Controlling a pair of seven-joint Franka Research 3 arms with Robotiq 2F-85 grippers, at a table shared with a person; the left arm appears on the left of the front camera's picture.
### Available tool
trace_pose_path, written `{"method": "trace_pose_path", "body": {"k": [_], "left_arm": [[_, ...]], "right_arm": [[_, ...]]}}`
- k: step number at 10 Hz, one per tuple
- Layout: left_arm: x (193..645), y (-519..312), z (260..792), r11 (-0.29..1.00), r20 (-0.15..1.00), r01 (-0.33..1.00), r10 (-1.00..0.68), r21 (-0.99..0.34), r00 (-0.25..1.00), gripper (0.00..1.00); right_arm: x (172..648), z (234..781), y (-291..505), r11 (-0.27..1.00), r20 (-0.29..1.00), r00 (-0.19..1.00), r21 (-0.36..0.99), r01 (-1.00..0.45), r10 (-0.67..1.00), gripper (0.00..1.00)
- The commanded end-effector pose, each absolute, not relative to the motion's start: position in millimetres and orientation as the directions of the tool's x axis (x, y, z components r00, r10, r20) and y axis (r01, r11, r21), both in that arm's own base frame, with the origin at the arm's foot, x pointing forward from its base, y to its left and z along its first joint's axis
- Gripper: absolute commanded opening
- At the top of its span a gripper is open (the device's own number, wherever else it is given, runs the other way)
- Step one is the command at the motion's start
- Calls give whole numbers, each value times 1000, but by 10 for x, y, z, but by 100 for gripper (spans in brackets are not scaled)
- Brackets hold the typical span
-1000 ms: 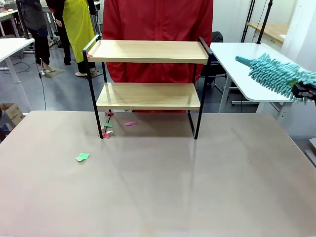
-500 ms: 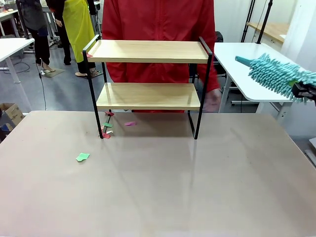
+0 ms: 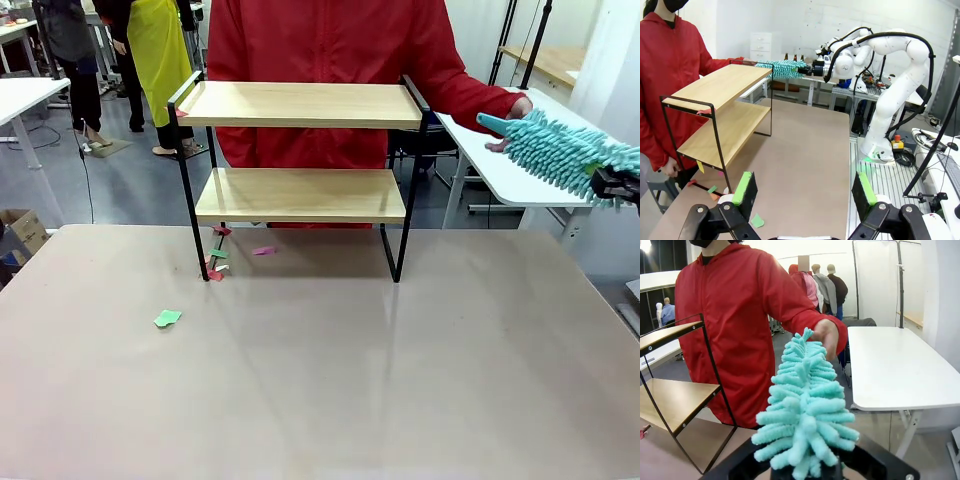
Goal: Clean the shelf.
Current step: Hand the Duster back to the human.
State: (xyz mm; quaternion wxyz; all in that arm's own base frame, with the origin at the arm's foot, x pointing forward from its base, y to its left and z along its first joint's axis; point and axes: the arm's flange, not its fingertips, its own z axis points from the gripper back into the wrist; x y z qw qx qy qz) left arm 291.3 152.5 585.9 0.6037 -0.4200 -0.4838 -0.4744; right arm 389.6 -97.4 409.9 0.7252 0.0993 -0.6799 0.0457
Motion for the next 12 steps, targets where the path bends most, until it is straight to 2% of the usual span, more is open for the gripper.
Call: {"method": "trace_pose_path", "body": {"k": [1,7,8,9,10,11,12], "left_arm": [[2926,1527,5886,192,988,981,-145,-27,55,100],[2926,1527,5886,192,988,981,-145,-27,55,100],[2926,1527,5886,192,988,981,-145,-27,55,100],[2926,1527,5886,192,988,981,-145,-27,55,100],[2926,1527,5886,192,988,981,-145,-27,55,100],[2926,1527,5886,192,988,981,-145,-27,55,100],[2926,1527,5886,192,988,981,-145,-27,55,100]], "right_arm": [[3898,4106,-956,974,994,69,95,-205,-82,16],[3898,4106,-956,974,994,69,95,-205,-82,16],[3898,4102,-972,976,995,69,82,-203,-69,71],[3885,4131,-977,974,995,72,86,-207,-72,72],[3868,4187,-971,971,993,75,100,-216,-86,100],[3824,4254,-977,966,992,80,115,-233,-99,100],[3761,4383,-1000,949,985,99,161,-273,-139,87]]}}
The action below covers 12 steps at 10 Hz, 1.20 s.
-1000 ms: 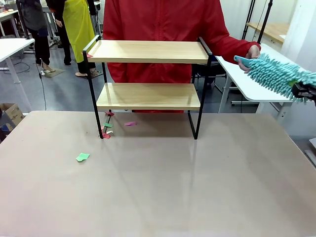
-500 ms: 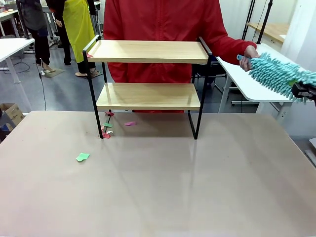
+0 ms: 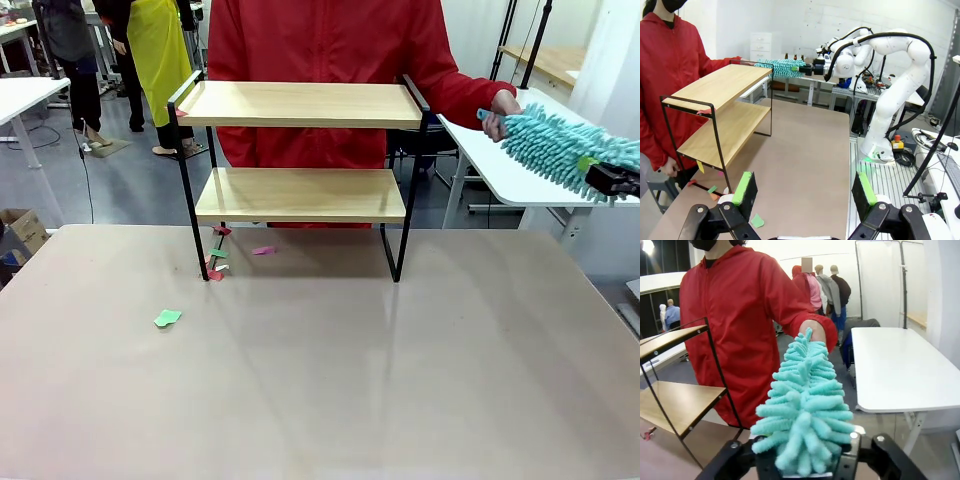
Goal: Clean the shelf.
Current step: Hand the Duster back to the human.
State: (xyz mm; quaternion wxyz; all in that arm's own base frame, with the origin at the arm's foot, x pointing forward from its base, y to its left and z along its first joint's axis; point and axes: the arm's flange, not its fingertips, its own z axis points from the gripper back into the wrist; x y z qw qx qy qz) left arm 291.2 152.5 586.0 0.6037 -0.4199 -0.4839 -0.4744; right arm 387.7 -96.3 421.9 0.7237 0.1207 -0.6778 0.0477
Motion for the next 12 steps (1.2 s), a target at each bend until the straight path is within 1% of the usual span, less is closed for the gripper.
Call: {"method": "trace_pose_path", "body": {"k": [1,2,4,5,6,8,9,10,11,12], "left_arm": [[2926,1527,5886,192,988,981,-145,-27,55,100],[2926,1527,5886,192,988,981,-145,-27,55,100],[2926,1527,5886,192,988,981,-145,-27,55,100],[2926,1527,5886,192,988,981,-145,-27,55,100],[2926,1527,5886,192,988,981,-145,-27,55,100],[2926,1527,5886,192,988,981,-145,-27,55,100],[2926,1527,5886,192,988,981,-145,-27,55,100],[2926,1527,5886,192,988,981,-145,-27,55,100],[2926,1527,5886,192,988,981,-145,-27,55,100],[2926,1527,5886,192,988,981,-145,-27,55,100]], "right_arm": [[3693,4546,-1028,934,979,89,200,-296,-182,96],[3622,4749,-1073,920,973,61,231,-316,-224,100],[3489,5192,-1259,871,932,25,347,-349,-361,100],[3465,5372,-1421,838,892,2,426,-341,-453,100],[3475,5526,-1674,780,825,-5,531,-332,-565,100],[3481,5636,-2069,686,716,-30,654,-319,-697,100],[3490,5641,-2187,665,695,-29,674,-321,-718,100],[3529,5631,-2257,636,675,14,702,-320,-738,100],[3389,5648,-2102,703,727,-51,641,-308,-685,100],[3389,5648,-2102,703,727,-51,641,-308,-685,100]]}}
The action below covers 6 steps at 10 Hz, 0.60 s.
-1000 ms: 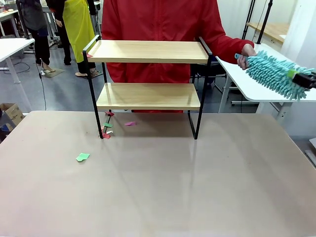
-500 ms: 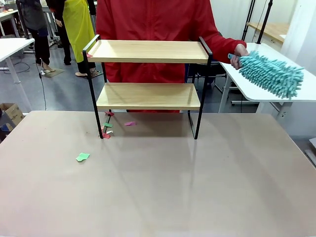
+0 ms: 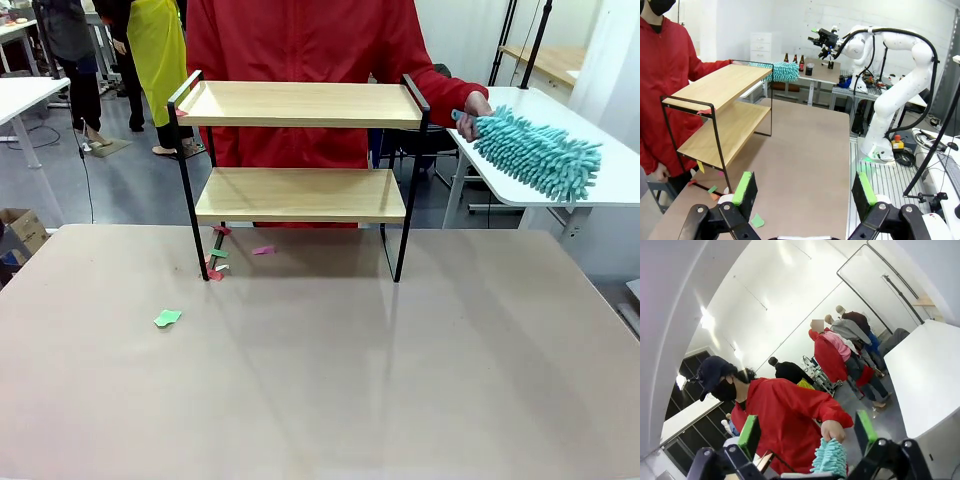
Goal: Clean the shelf.
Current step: Hand the Duster back to the human.
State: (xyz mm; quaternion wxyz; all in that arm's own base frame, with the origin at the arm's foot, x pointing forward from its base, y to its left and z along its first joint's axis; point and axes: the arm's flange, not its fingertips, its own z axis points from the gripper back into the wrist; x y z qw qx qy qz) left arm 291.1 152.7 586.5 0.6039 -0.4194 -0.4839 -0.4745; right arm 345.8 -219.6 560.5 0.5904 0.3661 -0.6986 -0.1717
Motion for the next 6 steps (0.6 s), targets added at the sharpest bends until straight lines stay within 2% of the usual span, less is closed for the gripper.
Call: {"method": "trace_pose_path", "body": {"k": [1,6], "left_arm": [[2926,1527,5886,192,988,981,-145,-27,55,100],[2926,1527,5886,192,988,981,-145,-27,55,100]], "right_arm": [[3389,5648,-2102,703,727,-51,641,-308,-685,100],[3389,5648,-2102,703,727,-51,641,-308,-685,100]]}}
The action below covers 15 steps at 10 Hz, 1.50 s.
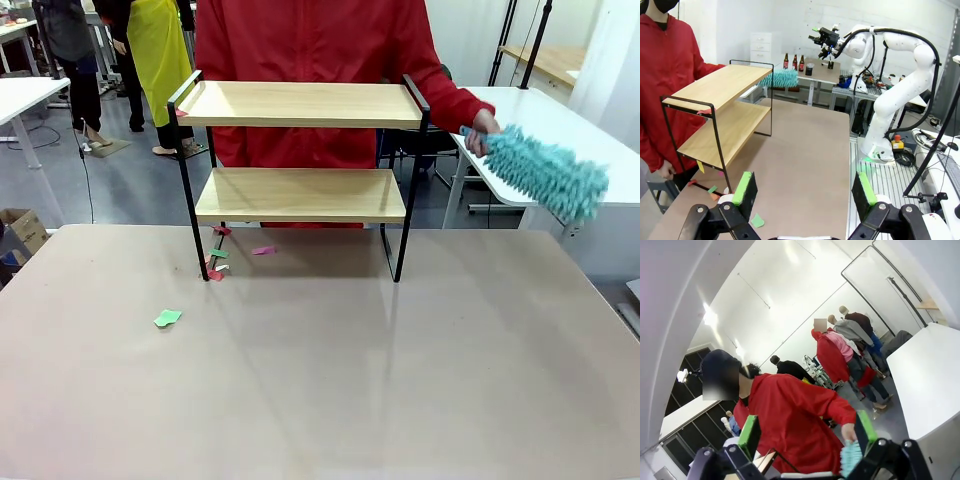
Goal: Clean the shelf.
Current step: Hand the Duster back to the human.
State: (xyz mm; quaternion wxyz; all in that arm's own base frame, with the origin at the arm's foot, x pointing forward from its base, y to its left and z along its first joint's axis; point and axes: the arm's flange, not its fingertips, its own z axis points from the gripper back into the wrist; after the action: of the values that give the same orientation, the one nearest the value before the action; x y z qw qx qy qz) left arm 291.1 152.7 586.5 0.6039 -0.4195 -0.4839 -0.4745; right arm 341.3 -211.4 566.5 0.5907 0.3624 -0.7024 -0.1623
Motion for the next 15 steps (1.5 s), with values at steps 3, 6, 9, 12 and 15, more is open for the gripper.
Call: {"method": "trace_pose_path", "body": {"k": [3,6,9,12,15], "left_arm": [[2926,1527,5886,192,988,981,-145,-27,55,100],[2926,1527,5886,192,988,981,-145,-27,55,100],[2926,1527,5886,192,988,981,-145,-27,55,100],[2926,1527,5886,192,988,981,-145,-27,55,100],[2926,1527,5886,192,988,981,-145,-27,55,100]], "right_arm": [[3389,5648,-2102,703,727,-51,641,-308,-685,100],[3389,5648,-2102,703,727,-51,641,-308,-685,100],[3389,5648,-2102,703,727,-51,641,-308,-685,100],[3389,5648,-2102,703,727,-51,641,-308,-685,100],[3389,5648,-2102,703,727,-51,641,-308,-685,100]]}}
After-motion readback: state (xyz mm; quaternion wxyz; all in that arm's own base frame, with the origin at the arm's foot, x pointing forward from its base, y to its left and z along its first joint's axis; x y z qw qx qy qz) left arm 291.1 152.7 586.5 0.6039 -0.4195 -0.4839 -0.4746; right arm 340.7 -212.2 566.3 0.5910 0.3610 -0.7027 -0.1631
